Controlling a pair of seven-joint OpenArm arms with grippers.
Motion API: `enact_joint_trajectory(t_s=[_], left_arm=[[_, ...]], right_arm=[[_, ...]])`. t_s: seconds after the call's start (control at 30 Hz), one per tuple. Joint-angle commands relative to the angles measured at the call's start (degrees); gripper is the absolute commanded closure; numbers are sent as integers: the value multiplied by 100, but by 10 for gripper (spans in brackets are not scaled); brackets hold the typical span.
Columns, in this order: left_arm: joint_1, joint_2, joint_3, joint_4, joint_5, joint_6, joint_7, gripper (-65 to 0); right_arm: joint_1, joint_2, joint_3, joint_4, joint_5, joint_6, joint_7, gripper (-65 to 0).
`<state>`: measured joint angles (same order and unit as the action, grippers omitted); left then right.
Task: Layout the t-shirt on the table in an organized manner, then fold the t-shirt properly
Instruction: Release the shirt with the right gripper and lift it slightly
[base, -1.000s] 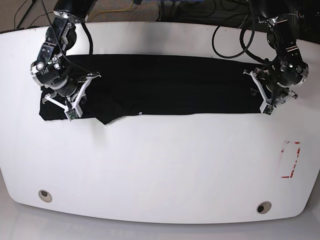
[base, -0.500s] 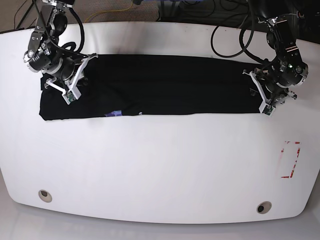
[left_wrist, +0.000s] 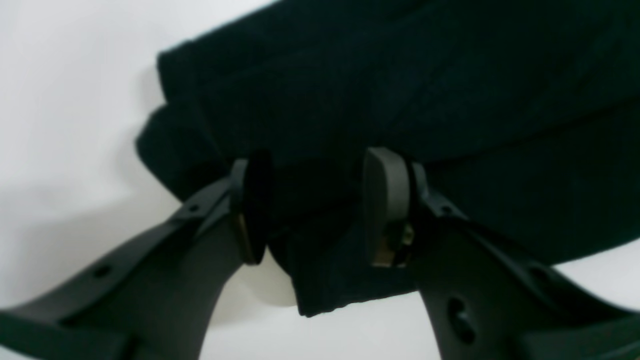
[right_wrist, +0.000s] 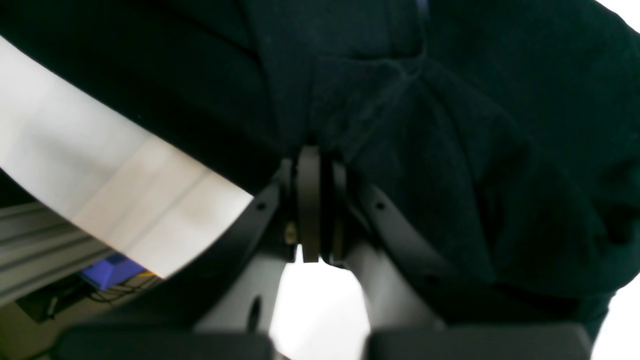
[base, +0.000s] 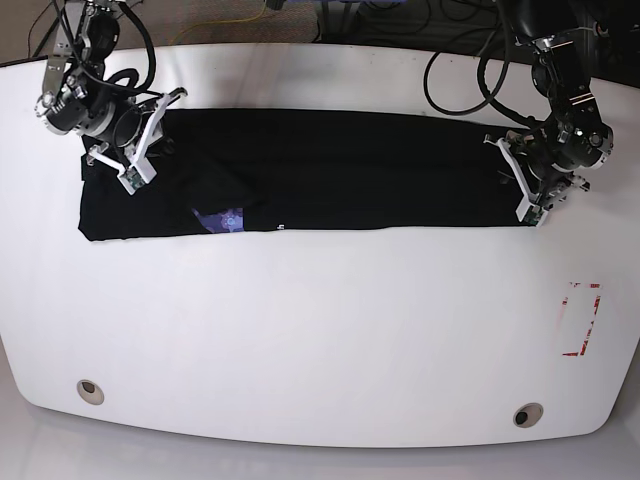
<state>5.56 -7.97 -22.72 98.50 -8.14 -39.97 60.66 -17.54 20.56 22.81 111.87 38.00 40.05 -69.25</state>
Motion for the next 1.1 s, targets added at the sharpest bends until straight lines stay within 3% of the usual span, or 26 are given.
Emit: enact_joint_trajectory(t_s=[0.0,0.17,0.27,0.6,1.07], left_arm=[[-60,-52,-9,80,-52,-3,-84,-275],[-60,-52,-9,80,-52,-3,-84,-275],[-60,-52,-9,97,-52,-3,-84,-275],[-60,-52,-9,115,-52,-3,-84,-275],[-51,-60,-36,115,-52,-3,-84,-275]], right_arm=[[18,138,45,114,90,-5,64,-166],[35,147,71,114,90,-5,-200,-376],[35,155,71,114,99,-5,-323,-447],[97,314,97,122,776,-5,-341,-404],[18,-20,-632,114,890,-5,-367,-401]])
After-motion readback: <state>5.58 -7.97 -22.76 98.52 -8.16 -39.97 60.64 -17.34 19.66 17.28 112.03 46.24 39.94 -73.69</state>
